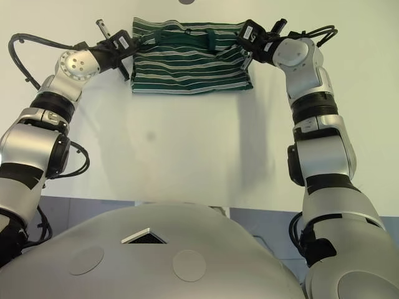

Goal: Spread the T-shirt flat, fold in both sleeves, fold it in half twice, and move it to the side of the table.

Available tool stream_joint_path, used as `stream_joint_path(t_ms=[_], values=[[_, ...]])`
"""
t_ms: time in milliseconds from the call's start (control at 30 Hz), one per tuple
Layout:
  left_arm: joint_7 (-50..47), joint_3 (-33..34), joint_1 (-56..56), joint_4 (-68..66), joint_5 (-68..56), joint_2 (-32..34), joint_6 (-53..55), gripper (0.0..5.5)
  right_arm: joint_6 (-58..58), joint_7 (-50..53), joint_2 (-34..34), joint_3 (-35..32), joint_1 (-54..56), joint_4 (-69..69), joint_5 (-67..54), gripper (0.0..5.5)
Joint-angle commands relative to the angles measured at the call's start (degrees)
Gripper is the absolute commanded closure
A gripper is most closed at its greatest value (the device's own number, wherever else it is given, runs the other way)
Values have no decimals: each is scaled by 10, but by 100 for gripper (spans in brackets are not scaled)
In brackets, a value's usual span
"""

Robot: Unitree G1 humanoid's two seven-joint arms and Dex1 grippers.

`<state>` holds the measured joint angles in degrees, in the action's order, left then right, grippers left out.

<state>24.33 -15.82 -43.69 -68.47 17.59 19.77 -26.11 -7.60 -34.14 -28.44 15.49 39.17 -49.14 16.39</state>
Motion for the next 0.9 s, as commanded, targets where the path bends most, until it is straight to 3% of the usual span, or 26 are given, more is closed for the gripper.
stream_joint_path(t_ms=[33,267,467,600,733,900], values=[[-59,24,-23,-37,-4,-4,49,513,15,53,9,-13,25,-40,7,509],[-93,115,-76,-69,-72,-17,137,400,57,148,58,-115,93,-159,-78,384],[-83,305,-104,-63,-254,-15,220,309,31,64,76,-176,90,-130,-161,284],[-55,386,-79,-18,-337,12,217,259,-22,-43,46,-141,13,14,-156,203],[-35,388,-20,56,-347,13,202,259,-86,-21,-6,-25,-57,70,-6,117],[-35,372,36,154,-346,13,219,259,-167,-26,-54,77,-103,125,112,113]])
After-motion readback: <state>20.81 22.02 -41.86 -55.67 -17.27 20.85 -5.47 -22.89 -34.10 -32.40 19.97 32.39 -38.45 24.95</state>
